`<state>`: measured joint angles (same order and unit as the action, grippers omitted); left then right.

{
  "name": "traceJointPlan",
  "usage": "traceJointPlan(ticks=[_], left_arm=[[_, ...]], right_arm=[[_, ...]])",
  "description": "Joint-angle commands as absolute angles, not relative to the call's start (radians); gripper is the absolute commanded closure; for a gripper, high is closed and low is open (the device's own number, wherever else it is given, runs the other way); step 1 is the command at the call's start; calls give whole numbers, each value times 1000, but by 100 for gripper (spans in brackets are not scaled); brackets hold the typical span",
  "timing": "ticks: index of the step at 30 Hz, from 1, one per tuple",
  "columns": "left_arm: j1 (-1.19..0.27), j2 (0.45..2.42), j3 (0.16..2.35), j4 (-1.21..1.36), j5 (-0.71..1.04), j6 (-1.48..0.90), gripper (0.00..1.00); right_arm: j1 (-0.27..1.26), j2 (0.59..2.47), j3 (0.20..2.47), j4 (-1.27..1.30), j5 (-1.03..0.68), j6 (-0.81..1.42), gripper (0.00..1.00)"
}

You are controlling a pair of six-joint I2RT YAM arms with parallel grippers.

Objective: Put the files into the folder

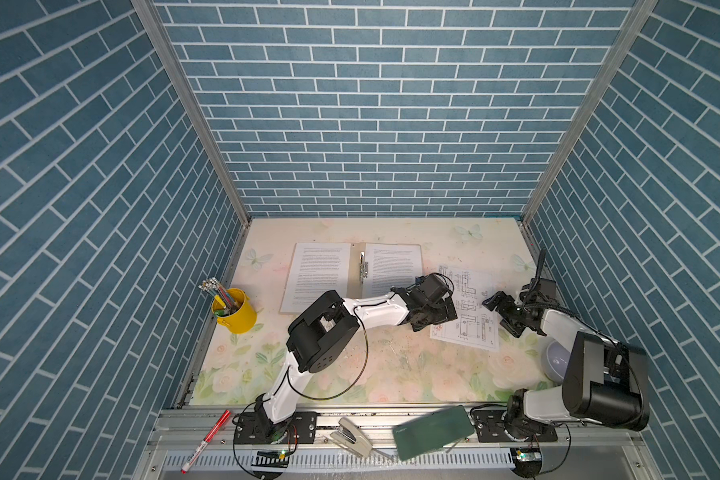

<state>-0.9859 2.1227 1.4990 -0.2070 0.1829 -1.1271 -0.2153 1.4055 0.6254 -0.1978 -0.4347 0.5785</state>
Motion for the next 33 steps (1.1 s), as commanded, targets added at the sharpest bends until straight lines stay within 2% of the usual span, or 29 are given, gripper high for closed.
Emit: traceJointPlan(ticks=[1,12,33], left_arm=[[-995,2159,1537,-288,176,-1108,0],[-999,2223,1610,-323,234,-1072,0],[-984,2215,1522,-146,294,-1141,0]], right_arm=[[-219,1426,597,-184,-468,558,11],[-218,1467,569,-155,-525,584,14],[-218,1463,526,-113,-590,640,15]])
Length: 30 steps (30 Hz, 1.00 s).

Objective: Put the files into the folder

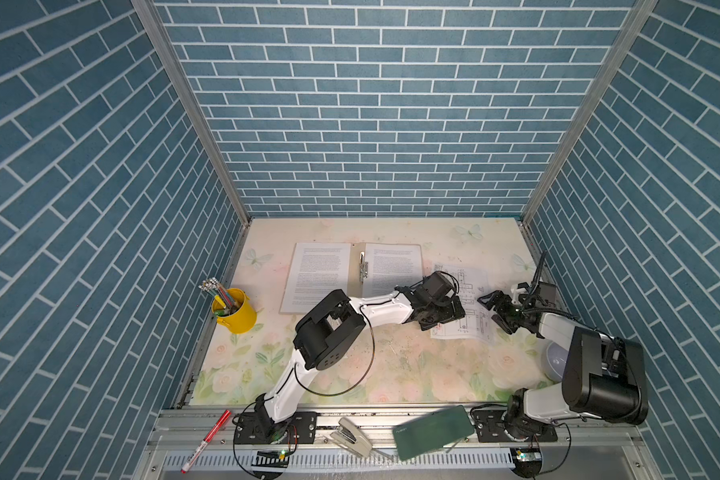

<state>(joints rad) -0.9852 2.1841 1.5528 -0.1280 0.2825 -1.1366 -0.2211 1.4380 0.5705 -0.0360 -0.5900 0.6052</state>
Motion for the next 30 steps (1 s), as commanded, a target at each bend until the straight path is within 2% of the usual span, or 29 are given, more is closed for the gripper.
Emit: traceJointPlan(ticks=[1,19,30], left_arm=[[-982,2216,1521,-142,296,-1143,0],[-968,2258,1529,-46,342,-1146,0],[-962,2254,1522,-46,350,-1138,0]], right_arm=[[-218,1463,526,-108,-595,645,15],[-218,1506,505,-51,-697,673,16],[-225,1383,601,-287,-478,593,11]])
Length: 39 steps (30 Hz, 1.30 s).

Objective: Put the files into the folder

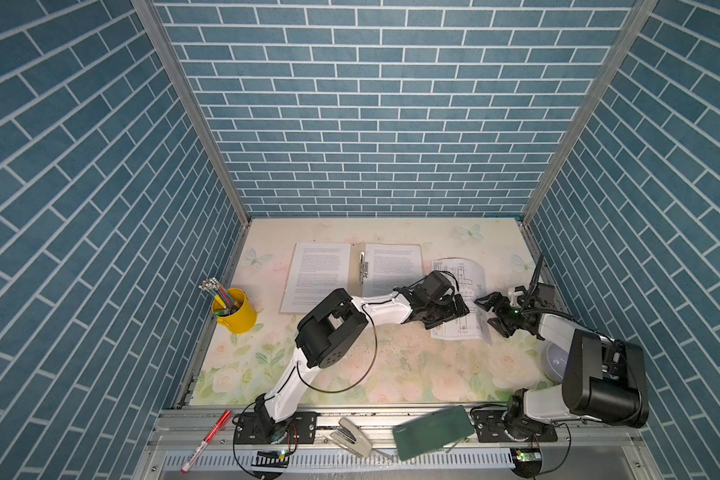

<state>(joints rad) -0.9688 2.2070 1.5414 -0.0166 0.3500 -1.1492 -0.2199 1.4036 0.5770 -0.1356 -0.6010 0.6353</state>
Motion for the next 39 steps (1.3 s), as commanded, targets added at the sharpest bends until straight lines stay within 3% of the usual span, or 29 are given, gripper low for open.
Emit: traceJointPlan(ticks=[1,13,22,39], left_arm=[[-961,2253,1524,-49,349,-1136,0],[-956,2217,1568,-117,355,-1065,0],[-956,2150,1554,-119,338,-1051,0],[-956,2065,1483,-306,203,-970,0]], right_arm=[[-227,1376,612,-303,-461,584,10],[-241,1348,716,-321,-357,530,5],[-241,1398,713,-174,-403,491,8],[-241,1584,821,-140,-419,448,8]])
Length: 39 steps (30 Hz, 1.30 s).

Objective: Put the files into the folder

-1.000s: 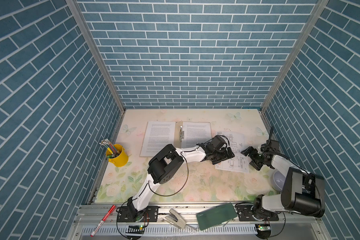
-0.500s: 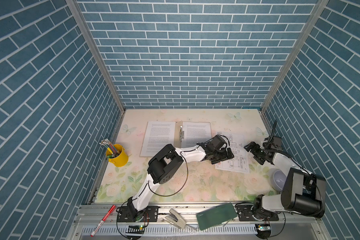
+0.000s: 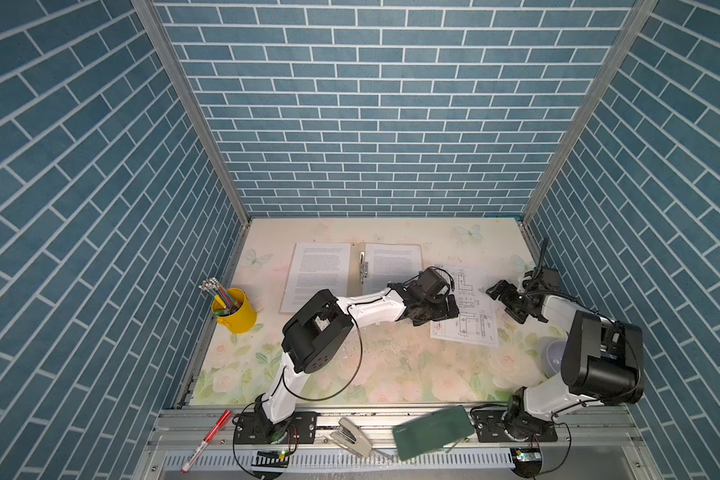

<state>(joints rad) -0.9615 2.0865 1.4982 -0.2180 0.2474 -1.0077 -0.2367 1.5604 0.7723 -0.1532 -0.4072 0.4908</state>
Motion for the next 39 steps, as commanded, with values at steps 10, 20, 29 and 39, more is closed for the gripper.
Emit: traceJointPlan(ticks=[10,20,29,39], left_arm=[[-957,2125,1523,-367,222,-952,0],[-970,2191,1573,-358,281,-960,0],[-972,2229,1590,-343,321,-983,0],[-971,2264,1591,-294,349,-1019,0]], right_arm=[[-232,1643,864,-195,-418,438,10],[-218,1665,849,-234,-454,419,14],[-209,1674,823,-240,-513,426,15],[-207,1690,791,-209,-581,455,16]])
